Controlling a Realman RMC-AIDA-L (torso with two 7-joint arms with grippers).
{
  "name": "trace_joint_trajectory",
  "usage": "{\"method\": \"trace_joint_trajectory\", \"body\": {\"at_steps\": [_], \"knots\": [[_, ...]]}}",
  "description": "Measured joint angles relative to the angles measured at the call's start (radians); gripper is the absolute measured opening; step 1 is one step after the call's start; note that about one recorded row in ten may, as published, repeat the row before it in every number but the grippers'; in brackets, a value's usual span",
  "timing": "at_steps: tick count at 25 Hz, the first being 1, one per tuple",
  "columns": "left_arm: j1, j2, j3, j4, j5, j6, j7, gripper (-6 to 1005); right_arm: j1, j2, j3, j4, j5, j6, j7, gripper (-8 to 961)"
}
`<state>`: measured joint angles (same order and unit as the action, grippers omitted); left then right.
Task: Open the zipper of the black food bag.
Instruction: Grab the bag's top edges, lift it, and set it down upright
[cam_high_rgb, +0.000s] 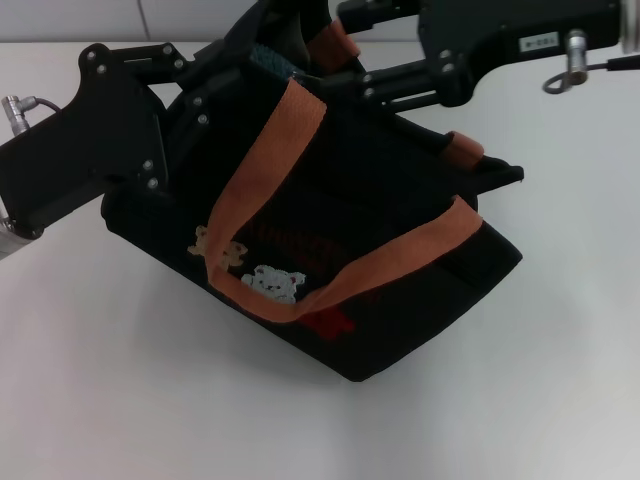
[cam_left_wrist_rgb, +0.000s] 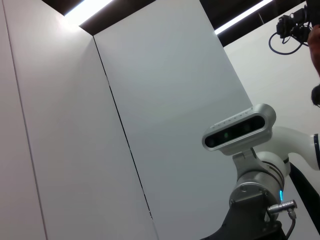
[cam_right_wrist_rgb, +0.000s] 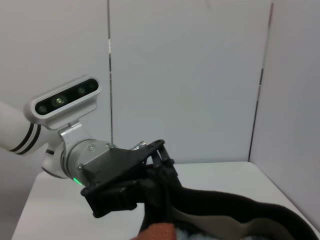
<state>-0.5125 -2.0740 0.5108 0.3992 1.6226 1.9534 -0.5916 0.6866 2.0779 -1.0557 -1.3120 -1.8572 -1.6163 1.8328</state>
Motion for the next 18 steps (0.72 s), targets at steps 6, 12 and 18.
{"method": "trace_joint_trajectory", "body": {"at_steps": [6,12,18], "knots": [[-0.005,0.000,0.001,-0.005,0.000,-0.002,0.002,110,0.017,0.003,-0.075,-0.019,-0.042,0.054,0.019,671],[-0.008,0.000,0.012,-0.005,-0.001,-0.003,0.002,110,0.038,0.004,-0.122,-0.023,-0.083,0.103,0.045,620],[-0.011,0.000,0.012,-0.005,-0.001,0.000,0.003,110,0.049,0.003,-0.118,-0.036,-0.088,0.094,0.076,502]]}}
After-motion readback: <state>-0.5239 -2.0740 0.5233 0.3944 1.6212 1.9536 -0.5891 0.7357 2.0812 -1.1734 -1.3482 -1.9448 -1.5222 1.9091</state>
